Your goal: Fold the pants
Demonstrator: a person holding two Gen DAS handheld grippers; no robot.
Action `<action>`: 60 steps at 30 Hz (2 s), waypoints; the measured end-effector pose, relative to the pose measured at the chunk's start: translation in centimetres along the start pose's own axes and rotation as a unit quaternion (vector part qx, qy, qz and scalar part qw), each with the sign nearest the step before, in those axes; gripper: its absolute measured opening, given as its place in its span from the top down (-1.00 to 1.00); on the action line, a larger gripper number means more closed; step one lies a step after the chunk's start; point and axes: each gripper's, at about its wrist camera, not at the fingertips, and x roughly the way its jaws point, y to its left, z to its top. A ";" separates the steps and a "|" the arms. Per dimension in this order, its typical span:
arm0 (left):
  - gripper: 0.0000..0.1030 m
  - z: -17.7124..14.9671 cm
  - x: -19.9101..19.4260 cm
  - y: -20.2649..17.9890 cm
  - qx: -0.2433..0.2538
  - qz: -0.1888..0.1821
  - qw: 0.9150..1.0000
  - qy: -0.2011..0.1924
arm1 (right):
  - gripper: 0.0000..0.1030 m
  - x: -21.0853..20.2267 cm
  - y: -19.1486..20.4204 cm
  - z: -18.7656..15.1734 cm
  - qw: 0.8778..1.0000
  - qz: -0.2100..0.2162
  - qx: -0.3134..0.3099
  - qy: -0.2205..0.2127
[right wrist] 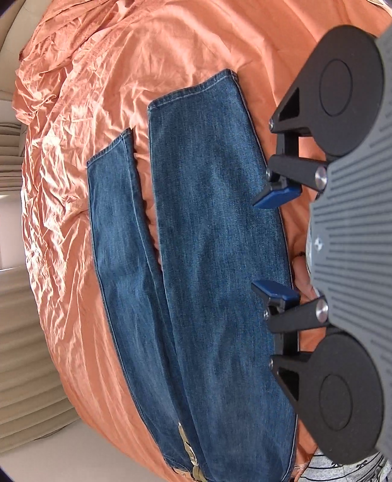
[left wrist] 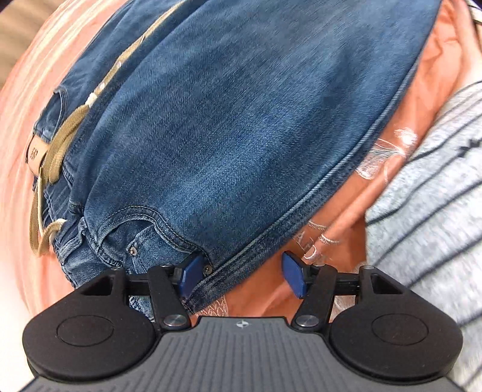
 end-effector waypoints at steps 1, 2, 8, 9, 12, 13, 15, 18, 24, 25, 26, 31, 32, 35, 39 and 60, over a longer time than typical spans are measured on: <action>-0.31 0.1 0.1 0.0 -0.004 0.005 1.000 0.001 | -0.05 -0.2 0.0 0.2 1.000 -0.001 0.000 0.002; -0.23 0.1 0.2 0.0 -0.013 0.012 1.000 0.001 | -0.05 -0.6 0.0 0.4 1.000 -0.001 -0.001 0.003; 0.73 0.9 -0.9 -0.5 -0.045 0.036 0.998 -0.003 | -0.30 -5.0 0.0 2.7 0.999 0.005 -0.032 -0.014; 0.75 1.3 -1.4 -0.4 -0.053 0.045 0.998 -0.004 | -0.33 -5.8 0.0 3.1 0.999 0.003 -0.040 -0.017; 0.83 1.7 -2.8 -0.3 -0.074 0.067 0.995 -0.019 | -0.33 -8.1 -0.3 4.8 0.998 0.005 -0.055 -0.014; 0.84 1.8 -3.4 -0.1 -0.088 0.074 0.993 -0.027 | -0.33 -8.9 -0.5 5.5 0.998 0.004 -0.062 -0.010; 0.86 1.7 -5.1 0.0 -0.121 0.084 0.988 -0.049 | -0.34 -10.5 -0.8 6.8 0.997 -0.002 -0.081 0.000; 0.87 1.8 -7.2 0.2 -0.156 0.097 0.980 -0.075 | -0.34 -12.5 -1.4 8.8 0.989 -0.024 -0.144 0.017; 0.88 2.7 -8.7 1.3 -0.216 0.122 0.961 -0.122 | 0.35 -9.5 -2.7 8.7 0.943 -0.036 -0.328 0.042; 0.88 2.6 -9.1 1.4 -0.222 0.124 0.958 -0.131 | 0.50 -7.9 -3.1 8.1 0.935 -0.031 -0.349 0.046; 0.88 2.5 -9.6 1.5 -0.227 0.126 0.955 -0.141 | 0.63 -6.5 -3.4 7.6 0.929 -0.026 -0.366 0.053; 0.88 2.2 -11.2 2.7 -0.276 0.123 0.939 -0.165 | 0.68 0.8 -4.5 4.0 0.892 -0.017 -0.440 0.103; 0.88 2.3 -11.4 2.9 -0.284 0.120 0.937 -0.167 | 0.68 1.8 -4.9 3.6 0.885 -0.019 -0.450 0.115; 0.88 2.9 -11.5 3.4 -0.298 0.116 0.933 -0.168 | 0.66 4.7 -5.9 2.1 0.862 -0.038 -0.486 0.138; 0.88 3.3 -11.5 4.2 -0.312 0.114 0.928 -0.167 | 0.45 7.6 -7.0 0.9 0.834 -0.049 -0.530 0.144; 0.89 3.7 -14.1 5.5 -0.342 0.168 0.902 -0.204 | 1.00 1.4 -8.0 7.2 0.882 -0.052 -0.467 -0.012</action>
